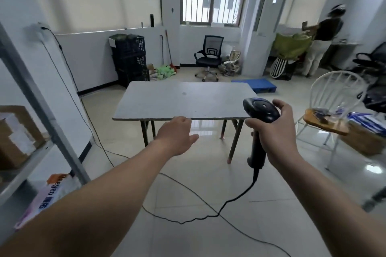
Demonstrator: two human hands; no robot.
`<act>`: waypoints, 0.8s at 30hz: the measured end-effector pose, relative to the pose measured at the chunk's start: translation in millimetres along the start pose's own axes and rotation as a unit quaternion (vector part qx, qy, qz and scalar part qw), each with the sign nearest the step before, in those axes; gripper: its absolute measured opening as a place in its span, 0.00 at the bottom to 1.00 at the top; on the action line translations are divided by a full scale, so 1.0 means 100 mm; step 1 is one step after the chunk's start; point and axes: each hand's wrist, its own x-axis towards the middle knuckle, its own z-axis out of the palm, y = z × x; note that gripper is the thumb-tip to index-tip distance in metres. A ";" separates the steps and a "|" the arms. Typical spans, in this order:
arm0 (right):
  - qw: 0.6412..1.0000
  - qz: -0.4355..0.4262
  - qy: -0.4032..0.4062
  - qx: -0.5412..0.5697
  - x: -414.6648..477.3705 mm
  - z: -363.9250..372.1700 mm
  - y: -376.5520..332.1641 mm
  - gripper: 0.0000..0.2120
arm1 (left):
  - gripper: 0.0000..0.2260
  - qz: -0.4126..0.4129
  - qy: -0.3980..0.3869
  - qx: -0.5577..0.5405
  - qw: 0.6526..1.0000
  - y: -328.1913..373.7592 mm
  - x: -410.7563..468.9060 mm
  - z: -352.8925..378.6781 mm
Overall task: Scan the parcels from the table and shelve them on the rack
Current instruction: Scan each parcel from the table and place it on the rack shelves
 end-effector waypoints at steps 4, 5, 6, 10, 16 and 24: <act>1.000 0.014 0.004 0.006 0.67 0.05 0.20 0.40 | 0.23 -0.002 -0.006 0.015 1.000 0.07 0.66 0.10; 1.000 0.018 0.004 0.007 0.86 0.05 0.26 0.39 | 0.23 -0.004 -0.009 0.015 1.000 0.09 0.83 0.12; 1.000 0.020 0.003 0.007 1.05 0.05 0.31 0.38 | 0.23 -0.006 -0.010 0.016 1.000 0.13 1.01 0.14; 1.000 0.025 -0.017 0.002 1.88 0.07 0.48 0.37 | 0.23 -0.025 -0.015 0.018 0.999 0.27 1.73 0.18; 0.999 0.026 -0.033 -0.021 2.89 0.10 0.71 0.35 | 0.24 -0.044 -0.008 0.010 0.999 0.46 2.59 0.31; 0.997 0.046 -0.038 -0.046 3.98 0.25 1.13 0.35 | 0.24 -0.038 -0.022 0.005 0.999 0.42 3.71 0.64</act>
